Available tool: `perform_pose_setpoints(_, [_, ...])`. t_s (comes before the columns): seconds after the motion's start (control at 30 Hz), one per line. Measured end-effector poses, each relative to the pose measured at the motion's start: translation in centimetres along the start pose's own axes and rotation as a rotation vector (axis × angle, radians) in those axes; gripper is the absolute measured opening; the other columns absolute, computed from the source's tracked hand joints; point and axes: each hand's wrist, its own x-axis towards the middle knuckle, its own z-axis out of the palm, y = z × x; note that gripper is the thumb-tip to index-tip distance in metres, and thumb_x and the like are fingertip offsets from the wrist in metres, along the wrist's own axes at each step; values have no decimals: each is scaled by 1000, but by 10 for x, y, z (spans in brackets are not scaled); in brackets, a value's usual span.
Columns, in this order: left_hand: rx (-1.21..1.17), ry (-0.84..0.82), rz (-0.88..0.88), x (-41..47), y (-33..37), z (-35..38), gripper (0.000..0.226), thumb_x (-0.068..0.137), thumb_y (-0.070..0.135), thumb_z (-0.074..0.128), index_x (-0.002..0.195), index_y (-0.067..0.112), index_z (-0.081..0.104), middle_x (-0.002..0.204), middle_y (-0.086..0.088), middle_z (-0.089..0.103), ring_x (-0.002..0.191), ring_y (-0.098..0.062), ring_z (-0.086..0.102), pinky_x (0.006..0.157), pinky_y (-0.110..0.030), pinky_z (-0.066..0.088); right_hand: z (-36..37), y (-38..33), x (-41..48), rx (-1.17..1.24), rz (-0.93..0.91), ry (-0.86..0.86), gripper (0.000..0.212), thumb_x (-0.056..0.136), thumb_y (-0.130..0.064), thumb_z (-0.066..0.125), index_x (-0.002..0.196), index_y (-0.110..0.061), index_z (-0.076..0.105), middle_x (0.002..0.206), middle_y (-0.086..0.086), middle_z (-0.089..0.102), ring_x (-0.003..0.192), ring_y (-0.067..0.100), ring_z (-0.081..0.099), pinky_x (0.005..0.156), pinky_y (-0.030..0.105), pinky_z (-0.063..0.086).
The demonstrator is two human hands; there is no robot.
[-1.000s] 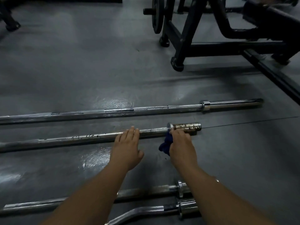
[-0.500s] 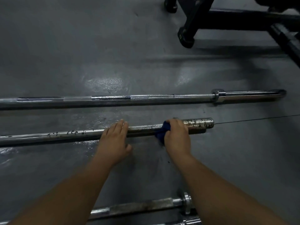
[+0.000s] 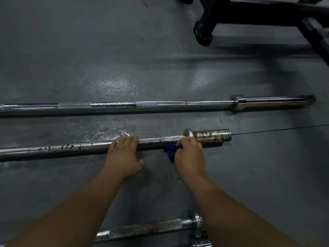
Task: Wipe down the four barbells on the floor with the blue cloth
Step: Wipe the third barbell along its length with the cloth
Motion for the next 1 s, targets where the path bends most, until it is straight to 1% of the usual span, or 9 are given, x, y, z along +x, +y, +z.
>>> perform_pose_setpoints(0.27, [-13, 42, 22, -38, 1, 25, 101, 70, 60, 43, 158, 19, 14, 165, -2, 13, 151, -22, 11, 121, -45, 13, -6, 6, -22, 45, 42, -33, 19, 83, -7, 47, 86, -18, 63, 103, -2, 57, 99, 20, 47, 76, 35, 45])
perform_pose_setpoints(0.37, [37, 21, 49, -54, 0, 37, 104, 80, 59, 52, 159, 19, -3, 167, -2, -5, 153, -21, -4, 123, -46, 5, -9, 12, -36, 98, 96, -45, 17, 83, -11, 43, 80, -20, 56, 94, -3, 55, 86, 23, 55, 73, 40, 51])
perform_pose_setpoints(0.47, [56, -6, 61, -60, -2, 41, 107, 84, 59, 51, 156, 20, -18, 164, -1, -20, 151, -19, -17, 123, -46, -1, -9, 17, -46, 138, 113, -10, 17, 86, -11, 43, 82, -21, 56, 94, -5, 54, 85, 22, 55, 71, 34, 47])
perform_pose_setpoints(0.57, [50, -3, 56, -57, -1, 40, 107, 83, 59, 51, 156, 19, -16, 164, -1, -19, 151, -20, -16, 123, -47, 0, -7, 14, -41, 246, 52, 86, 21, 89, -7, 46, 100, -17, 61, 110, -2, 49, 99, 20, 52, 86, 31, 46])
perform_pose_setpoints(0.67, [48, 7, 59, -50, -3, 39, 107, 81, 59, 52, 157, 19, -11, 165, -1, -16, 152, -19, -12, 123, -47, 2, 3, 5, -30, 290, 8, 138, 33, 92, -7, 51, 124, -11, 56, 130, 3, 43, 118, 20, 46, 102, 23, 35])
perform_pose_setpoints(0.73, [57, 7, 70, -43, -7, 36, 107, 80, 59, 53, 158, 19, -9, 166, 0, -15, 152, -18, -11, 123, -46, 2, 11, -2, -24, 216, -36, 109, 44, 88, -8, 54, 132, -9, 49, 137, 6, 37, 124, 23, 40, 104, 25, 35])
perform_pose_setpoints(0.8, [49, -1, 74, -36, -8, 31, 107, 80, 58, 54, 158, 19, -8, 166, 0, -13, 152, -18, -10, 123, -45, 0, 18, -5, -19, 78, -100, 41, 56, 84, -9, 57, 138, -11, 42, 144, 7, 31, 131, 27, 32, 107, 33, 38])
perform_pose_setpoints(0.9, [40, -14, 68, -24, -8, 25, 106, 81, 57, 55, 158, 19, -6, 166, -1, -12, 153, -19, -8, 123, -45, 1, 30, 0, -15, -181, -155, -64, 75, 83, -14, 59, 151, -12, 27, 158, 8, 17, 144, 31, 15, 115, 41, 29])
perform_pose_setpoints(1.0, [29, -32, 62, -17, -9, 21, 106, 81, 57, 55, 158, 20, -7, 166, 0, -12, 153, -19, -8, 123, -44, 1, 39, 3, -7, -290, -174, -37, 80, 81, -11, 64, 152, -13, 27, 158, 8, 20, 144, 31, 19, 113, 42, 32])
